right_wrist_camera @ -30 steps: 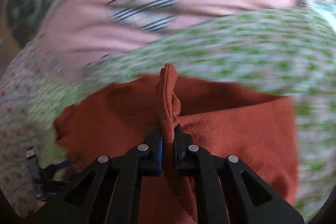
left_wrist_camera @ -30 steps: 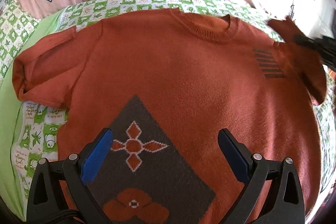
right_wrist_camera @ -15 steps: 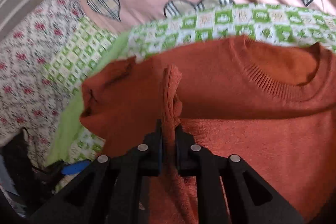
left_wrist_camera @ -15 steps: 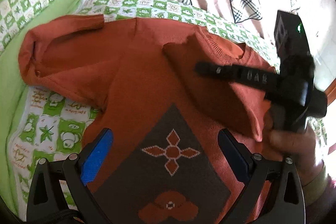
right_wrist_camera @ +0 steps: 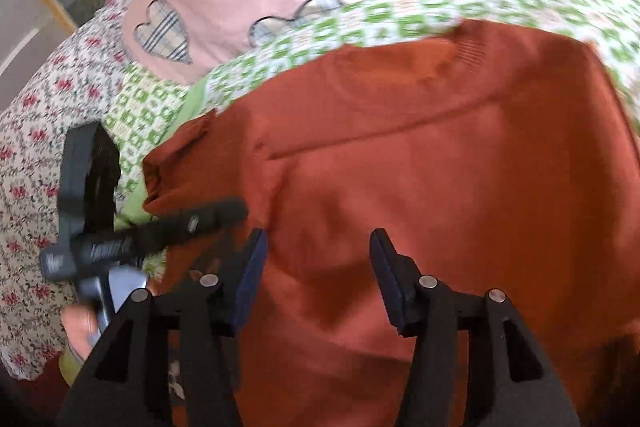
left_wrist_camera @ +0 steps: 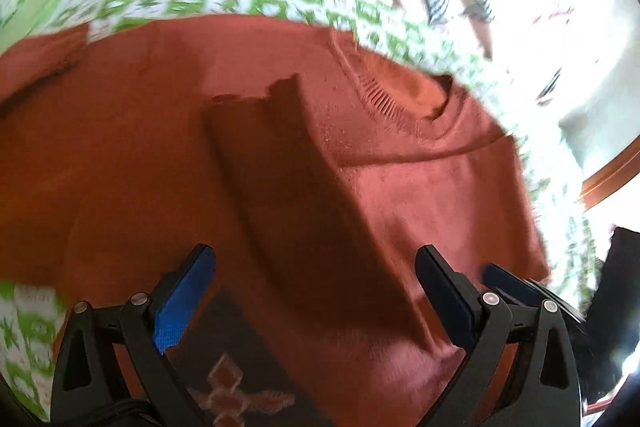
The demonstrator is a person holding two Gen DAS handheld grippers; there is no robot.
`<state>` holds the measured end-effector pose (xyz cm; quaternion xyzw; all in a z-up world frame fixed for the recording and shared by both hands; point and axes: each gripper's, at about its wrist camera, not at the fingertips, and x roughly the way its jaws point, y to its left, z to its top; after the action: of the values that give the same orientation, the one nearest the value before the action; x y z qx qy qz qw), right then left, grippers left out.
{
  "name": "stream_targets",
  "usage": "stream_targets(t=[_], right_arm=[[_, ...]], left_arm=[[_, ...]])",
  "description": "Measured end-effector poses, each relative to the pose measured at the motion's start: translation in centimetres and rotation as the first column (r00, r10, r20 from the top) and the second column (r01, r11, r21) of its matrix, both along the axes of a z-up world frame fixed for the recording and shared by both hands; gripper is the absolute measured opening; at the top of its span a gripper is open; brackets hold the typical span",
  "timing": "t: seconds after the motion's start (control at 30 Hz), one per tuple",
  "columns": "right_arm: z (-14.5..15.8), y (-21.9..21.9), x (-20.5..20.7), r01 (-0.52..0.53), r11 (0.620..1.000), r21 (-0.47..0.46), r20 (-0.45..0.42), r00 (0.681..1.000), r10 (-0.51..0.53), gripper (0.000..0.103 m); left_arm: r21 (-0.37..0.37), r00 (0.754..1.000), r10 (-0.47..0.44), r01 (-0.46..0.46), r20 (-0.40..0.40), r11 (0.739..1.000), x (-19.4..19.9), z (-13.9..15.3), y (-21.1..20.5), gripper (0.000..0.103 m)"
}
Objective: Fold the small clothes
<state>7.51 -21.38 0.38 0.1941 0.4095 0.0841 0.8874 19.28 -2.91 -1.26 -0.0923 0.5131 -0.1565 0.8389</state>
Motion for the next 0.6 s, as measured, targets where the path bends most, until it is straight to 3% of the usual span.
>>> stream_targets(t=[0.03, 0.07, 0.1, 0.3, 0.4, 0.5, 0.6], right_arm=[[-0.1, -0.5, -0.5, 0.017, 1.000, -0.013, -0.004, 1.000, -0.017, 0.055], [-0.1, -0.9, -0.9, 0.025, 1.000, -0.018, -0.006, 1.000, -0.026, 0.055], [-0.1, -1.5, -1.4, 0.035, 0.999, -0.026, -0.004, 0.999, -0.035, 0.055], [0.4, -3.6, -4.1, 0.056, 0.992, -0.113, 0.031, 0.998, -0.053, 0.055], [0.3, -4.6, -4.6, 0.071, 0.991, -0.109, 0.032, 0.997, -0.067, 0.055], [0.3, -5.4, -5.1, 0.090, 0.991, -0.096, 0.033, 0.996, -0.087, 0.055], [1.2, -6.5, -5.8, 0.117, 0.988, -0.097, 0.060, 0.992, -0.112, 0.055]], left_arm=[[0.033, 1.000, -0.005, 0.005, 0.000, 0.999, 0.7, -0.4, -0.6, 0.091], [0.058, 1.000, -0.007, 0.007, 0.005, 0.998, 0.9, -0.5, -0.6, 0.072], [0.072, 1.000, -0.005, 0.005, 0.012, 0.997, 0.8, -0.6, -0.3, 0.062], [-0.024, 0.997, 0.028, -0.026, 0.065, 0.999, -4.0, -1.3, 6.0, 0.061], [-0.120, 0.998, 0.044, -0.037, 0.055, 0.992, -5.1, -1.8, 7.8, 0.062], [-0.142, 0.999, 0.034, -0.028, 0.039, 0.989, -4.0, -1.5, 7.4, 0.076], [-0.110, 0.997, 0.033, -0.026, 0.067, 0.994, -2.7, -1.2, 6.8, 0.075]])
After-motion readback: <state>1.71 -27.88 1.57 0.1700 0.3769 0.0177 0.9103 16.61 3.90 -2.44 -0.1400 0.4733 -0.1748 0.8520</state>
